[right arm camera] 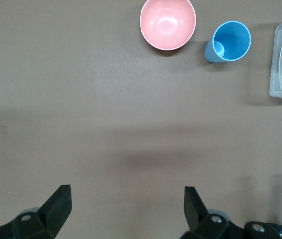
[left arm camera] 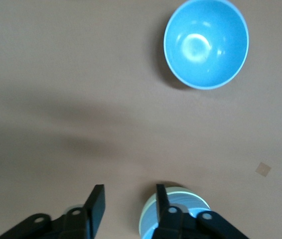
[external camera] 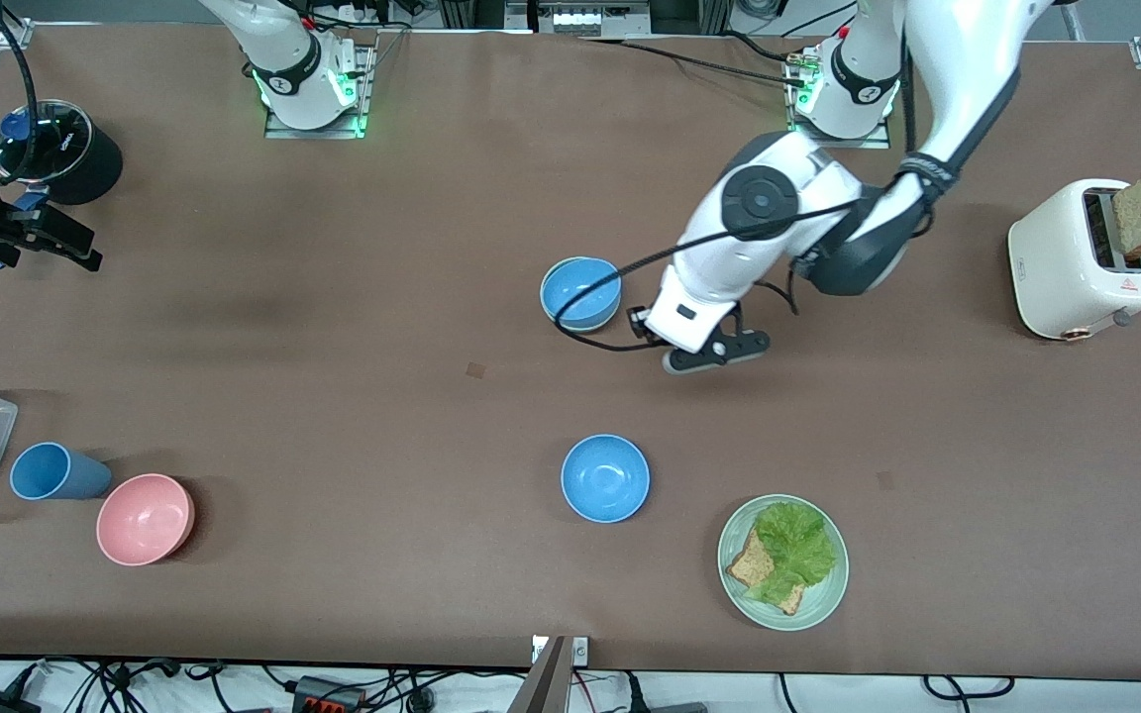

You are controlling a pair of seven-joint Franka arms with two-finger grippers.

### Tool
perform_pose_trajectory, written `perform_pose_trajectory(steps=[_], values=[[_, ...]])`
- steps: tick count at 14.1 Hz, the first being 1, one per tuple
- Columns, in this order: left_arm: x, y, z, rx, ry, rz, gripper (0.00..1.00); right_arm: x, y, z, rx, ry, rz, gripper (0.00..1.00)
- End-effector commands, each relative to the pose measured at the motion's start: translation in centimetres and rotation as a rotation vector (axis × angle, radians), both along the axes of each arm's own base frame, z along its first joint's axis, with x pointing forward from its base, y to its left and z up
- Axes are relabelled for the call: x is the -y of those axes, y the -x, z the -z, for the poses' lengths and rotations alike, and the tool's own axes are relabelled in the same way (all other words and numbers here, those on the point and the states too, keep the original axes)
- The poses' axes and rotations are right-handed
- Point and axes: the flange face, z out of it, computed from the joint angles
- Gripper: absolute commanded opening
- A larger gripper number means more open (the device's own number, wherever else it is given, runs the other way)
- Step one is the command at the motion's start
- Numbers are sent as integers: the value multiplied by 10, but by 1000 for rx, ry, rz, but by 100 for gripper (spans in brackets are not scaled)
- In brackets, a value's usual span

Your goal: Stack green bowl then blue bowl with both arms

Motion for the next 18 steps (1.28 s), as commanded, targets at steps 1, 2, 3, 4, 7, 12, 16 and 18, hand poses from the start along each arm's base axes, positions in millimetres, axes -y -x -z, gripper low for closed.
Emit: perform_pose_trajectory(steps=[1,2,3,4,7,12,16,18], values=[[-15,-13,-17,10,3,70,86,-3,3,-8,11,7,-26,100],[-26,-18,-18,12,12,94,100,-3,3,-8,12,6,-26,100],[-37,-25,-17,16,17,125,100,-3,3,-8,12,4,-25,100],[-48,-30,-21,10,46,138,100,-4,3,-7,10,1,-25,100],[-83,-48,-47,31,62,199,100,-4,3,-8,10,3,-25,100],[-157,-56,-113,136,30,339,100,-2,4,-7,7,1,-22,100],[-211,-46,-142,97,-27,321,100,-2,3,-8,9,1,-22,100],[-248,-49,-149,92,-50,258,100,-2,3,-8,10,-1,-20,100]])
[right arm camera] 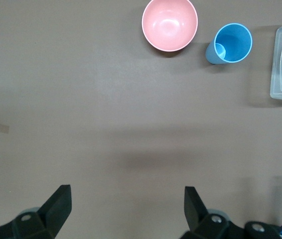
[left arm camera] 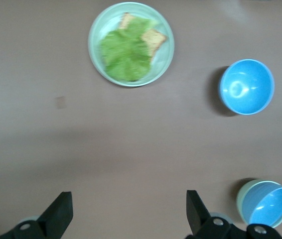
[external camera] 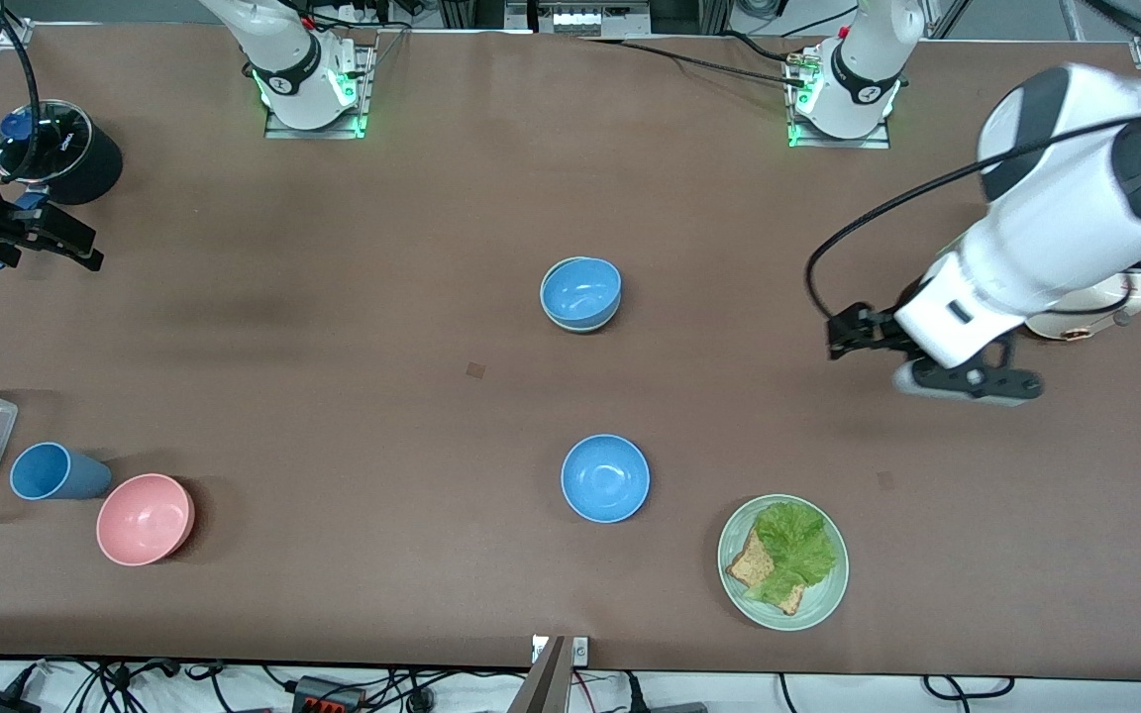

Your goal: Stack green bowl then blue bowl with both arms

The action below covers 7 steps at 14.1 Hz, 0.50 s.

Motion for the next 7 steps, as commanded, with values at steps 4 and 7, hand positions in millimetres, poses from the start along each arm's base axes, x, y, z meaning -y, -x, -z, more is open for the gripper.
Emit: perform_pose_trajectory(steps=[4,7], values=[[-80,-4,-34,-13,-27,-112,100,2,3,-6,8,-1,-12,100],[-91,7,-37,-90,-8,-124,100,2,3,-6,10,-1,-12,100]])
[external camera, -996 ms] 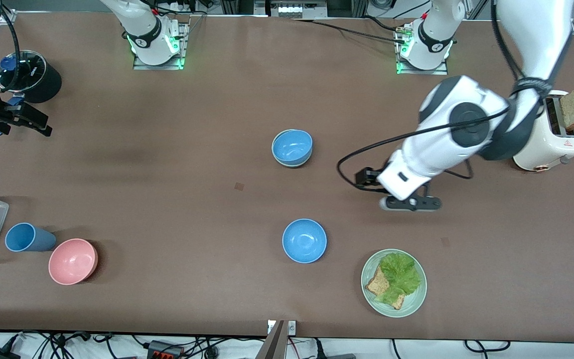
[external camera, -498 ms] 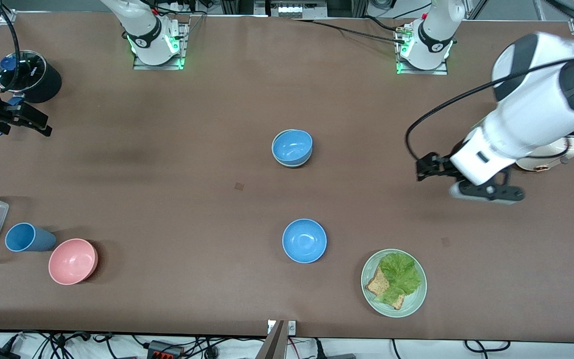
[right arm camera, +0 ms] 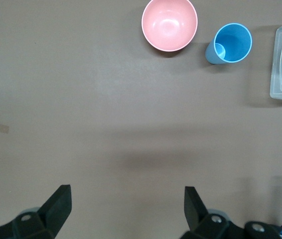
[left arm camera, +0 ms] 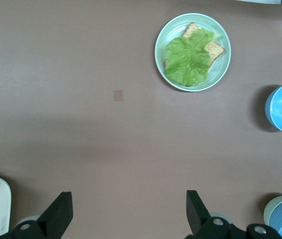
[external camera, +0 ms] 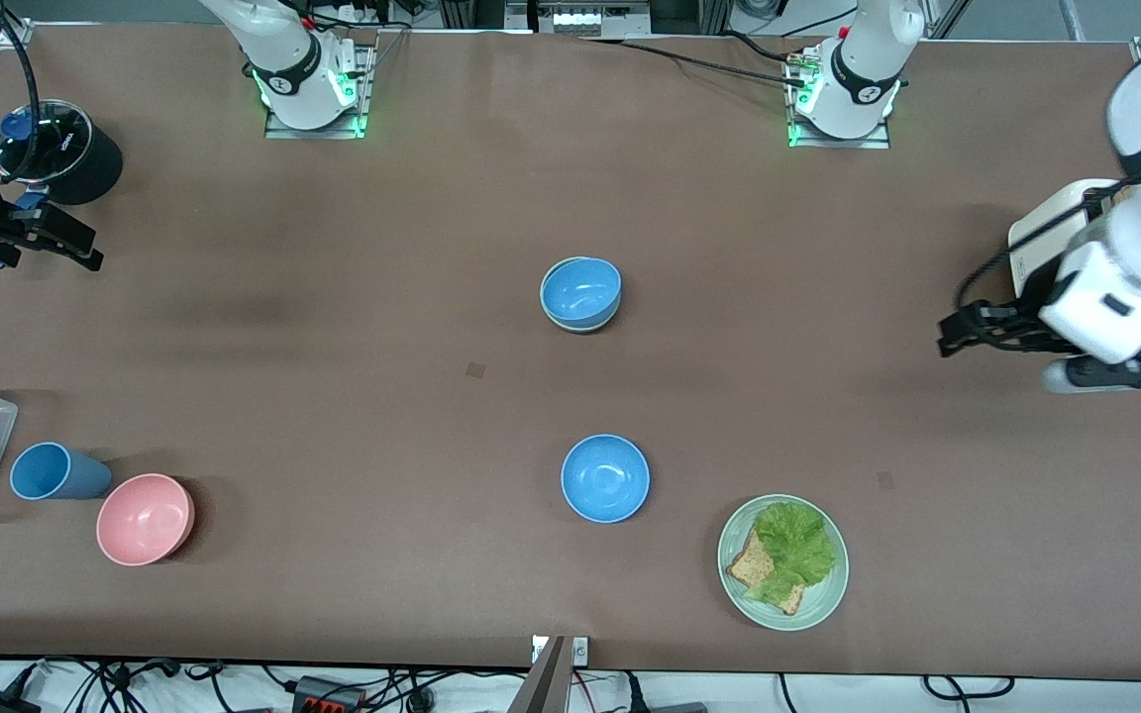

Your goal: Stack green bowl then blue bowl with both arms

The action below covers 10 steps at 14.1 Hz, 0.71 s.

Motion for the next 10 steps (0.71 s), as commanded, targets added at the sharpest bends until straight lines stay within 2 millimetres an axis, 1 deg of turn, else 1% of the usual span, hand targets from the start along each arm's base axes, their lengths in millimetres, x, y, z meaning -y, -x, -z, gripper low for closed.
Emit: perform_pose_trajectory(steps=[1,3,6,7,8,9,10], values=[[-8,9,-10,-65,50,0,100,2,3,-6,8,-1,-12,100],[-23,9,-11,-64,71,-15,100,2,3,-6,9,-1,-11,100],[-18,7,-10,-55,45,27,100,3,3,-7,11,-1,-9,100],[-11,7,-9,-55,35,40,100,2,3,-7,11,-1,-11,100],[-12,7,-9,-55,-20,50,100,2,3,-6,9,-1,-11,100],[-6,10,-10,-56,-73,66,100,2,3,-6,11,-1,-11,100],[-7,9,-11,-53,-86,80,100,2,3,-7,11,-1,-11,100]])
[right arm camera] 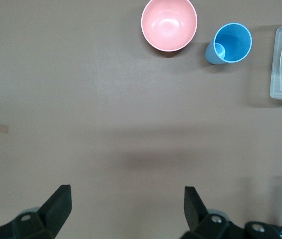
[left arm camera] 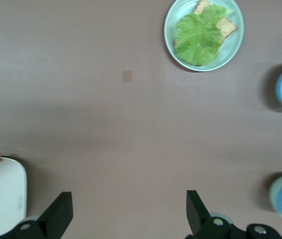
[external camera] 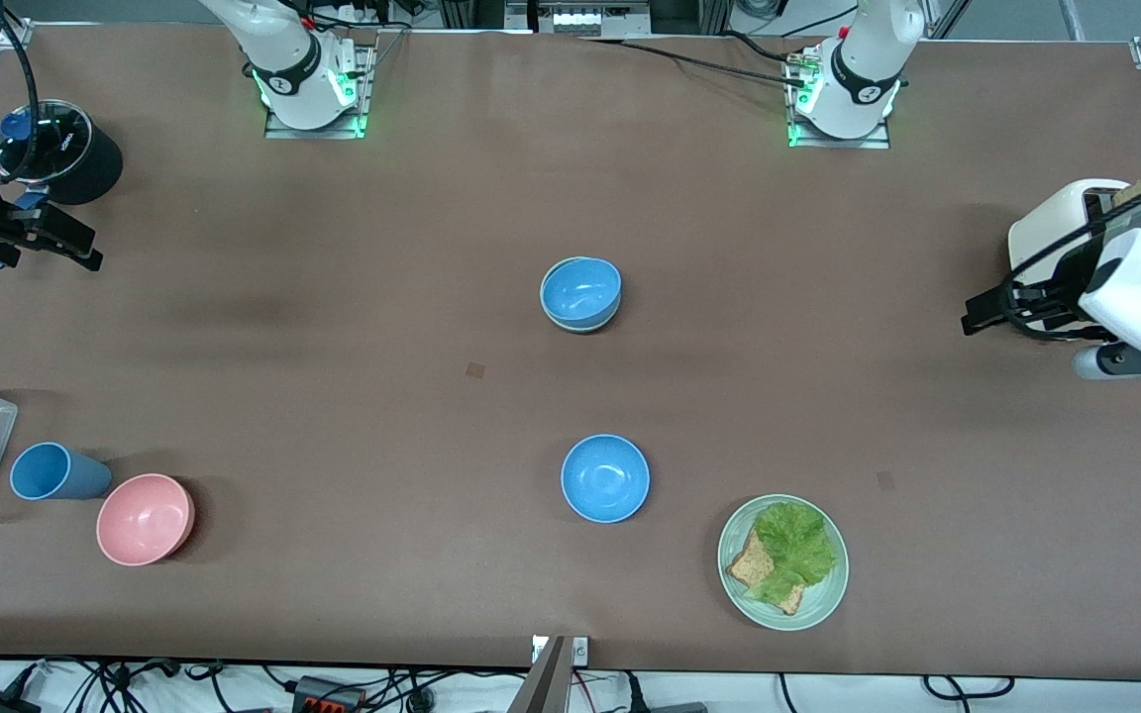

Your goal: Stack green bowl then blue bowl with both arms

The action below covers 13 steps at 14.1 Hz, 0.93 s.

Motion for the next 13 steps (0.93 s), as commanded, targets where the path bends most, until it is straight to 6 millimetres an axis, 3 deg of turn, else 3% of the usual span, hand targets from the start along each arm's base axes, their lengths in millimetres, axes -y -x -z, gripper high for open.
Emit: perform_pose_trajectory(steps=[1,4,7,10,13], values=[[3,4,-9,0,-52,54,100,2,3,-6,9,-1,-12,100],[4,14,-9,-60,-55,73,100,2,3,-7,11,-1,-12,100],[16,11,-4,-59,-61,87,100,2,3,-7,12,-1,-12,100],[9,8,1,-67,-46,76,100,2,3,-7,12,-1,-12,100],[17,9,0,-67,-8,81,100,2,3,-7,11,1,-12,100]])
